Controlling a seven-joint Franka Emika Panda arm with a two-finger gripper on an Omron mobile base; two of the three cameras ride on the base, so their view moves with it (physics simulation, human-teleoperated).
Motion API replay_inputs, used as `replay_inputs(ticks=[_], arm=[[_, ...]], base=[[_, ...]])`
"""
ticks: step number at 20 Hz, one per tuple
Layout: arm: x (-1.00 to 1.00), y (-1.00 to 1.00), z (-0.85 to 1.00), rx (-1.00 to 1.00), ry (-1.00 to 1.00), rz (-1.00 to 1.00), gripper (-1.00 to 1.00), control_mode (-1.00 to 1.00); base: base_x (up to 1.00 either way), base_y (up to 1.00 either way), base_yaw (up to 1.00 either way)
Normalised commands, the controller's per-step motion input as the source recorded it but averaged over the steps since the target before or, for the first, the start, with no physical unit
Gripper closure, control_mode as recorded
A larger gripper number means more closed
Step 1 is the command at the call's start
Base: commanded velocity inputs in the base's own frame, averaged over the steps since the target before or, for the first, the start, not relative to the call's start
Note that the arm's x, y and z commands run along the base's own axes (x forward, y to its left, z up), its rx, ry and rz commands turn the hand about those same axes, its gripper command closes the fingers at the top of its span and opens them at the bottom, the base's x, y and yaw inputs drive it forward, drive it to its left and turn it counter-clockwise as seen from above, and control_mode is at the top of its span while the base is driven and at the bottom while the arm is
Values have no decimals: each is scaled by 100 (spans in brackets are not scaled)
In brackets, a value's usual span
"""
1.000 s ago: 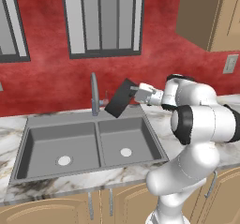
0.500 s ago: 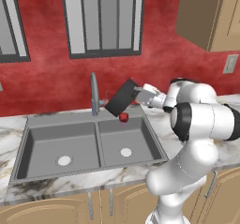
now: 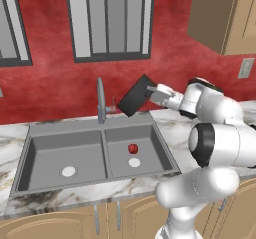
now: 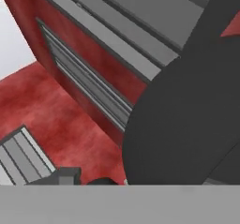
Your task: Dump the bell pepper from the pot into the sink. Then turn on the water and wash the bell pepper. Then turn off the water and put the bell pepper back in the pot.
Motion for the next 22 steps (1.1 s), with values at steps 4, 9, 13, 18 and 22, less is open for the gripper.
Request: replay_inputs(ticks=[4,9,13,18,22], arm=[[-27,0,63,-17,-2,-18,100,-100],[-34,-1,50,-28,0,-24,100,-100],[-38,-10,25,-35,2,-27,100,-100],[-32,-22,12,-36,15,-23,100,-100],[-21,-33,7,-32,27,-14,100,-100]], base=[[0,0,0],[0,0,0],[0,0,0],[0,0,0],[0,0,0]])
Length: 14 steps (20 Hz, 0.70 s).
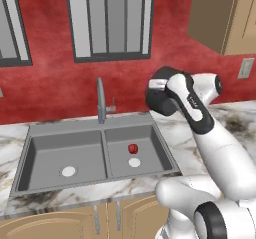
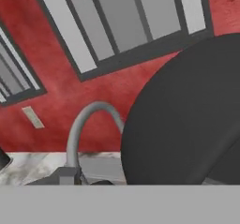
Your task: Dump the bell pepper from the pot into the sink. Then turn on the water and wash the bell pepper. Then turn off the water and put the bell pepper back in the pot.
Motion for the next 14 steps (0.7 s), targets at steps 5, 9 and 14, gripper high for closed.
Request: replay_inputs(ticks=[5,9,14], arm=[[-11,-40,10,-28,37,-5,100,-100],[-8,-36,2,-23,44,-2,100,-100],[-4,-28,-8,-10,38,0,100,-100]], base=[[0,0,0],[0,0,0],[0,0,0]])
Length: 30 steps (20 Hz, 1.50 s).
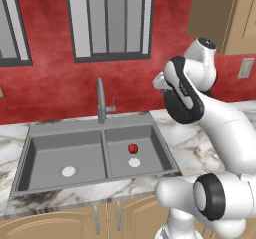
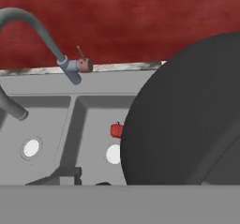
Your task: Dump the bell pepper from the pot into the sink. Then turn on the water and wash the bell pepper. Then turn off the water and put the bell pepper back in the pot.
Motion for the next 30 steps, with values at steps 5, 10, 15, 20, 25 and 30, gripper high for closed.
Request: replay_inputs(ticks=[5,10,15,20,25,30], arm=[[0,-36,-22,-1,18,0,100,-100],[0,-37,-46,0,7,0,100,-100],[0,-25,-83,0,6,-1,100,-100],[0,-16,-84,0,6,-1,100,-100],[0,-9,-66,-5,5,-4,100,-100],[0,-4,-51,-10,5,-6,100,-100]], base=[[0,0,0],[0,0,0],[0,0,0],[0,0,0],[0,0,0],[0,0,0]])
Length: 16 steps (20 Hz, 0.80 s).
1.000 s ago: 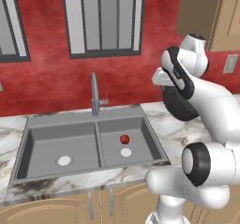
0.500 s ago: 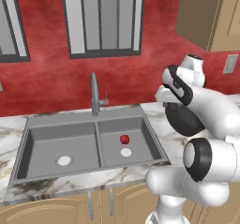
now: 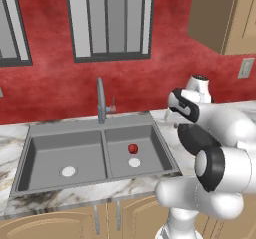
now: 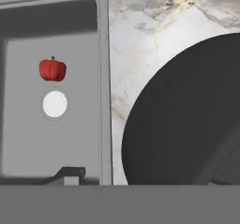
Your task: Dump the bell pepper from the pot into the sink. Then turn on the water and wash the bell pepper. Then turn off the water and put the bell pepper back in the pot.
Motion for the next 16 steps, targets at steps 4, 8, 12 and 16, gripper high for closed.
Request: replay_inputs(ticks=[4,8,12,16], arm=[[2,-2,-43,-11,7,-8,100,-100],[21,-6,-35,-9,7,-4,100,-100],[37,-12,-27,-5,4,0,100,-100],[32,-23,-27,-4,3,0,100,-100]], base=[[0,0,0],[0,0,0],[0,0,0],[0,0,0]])
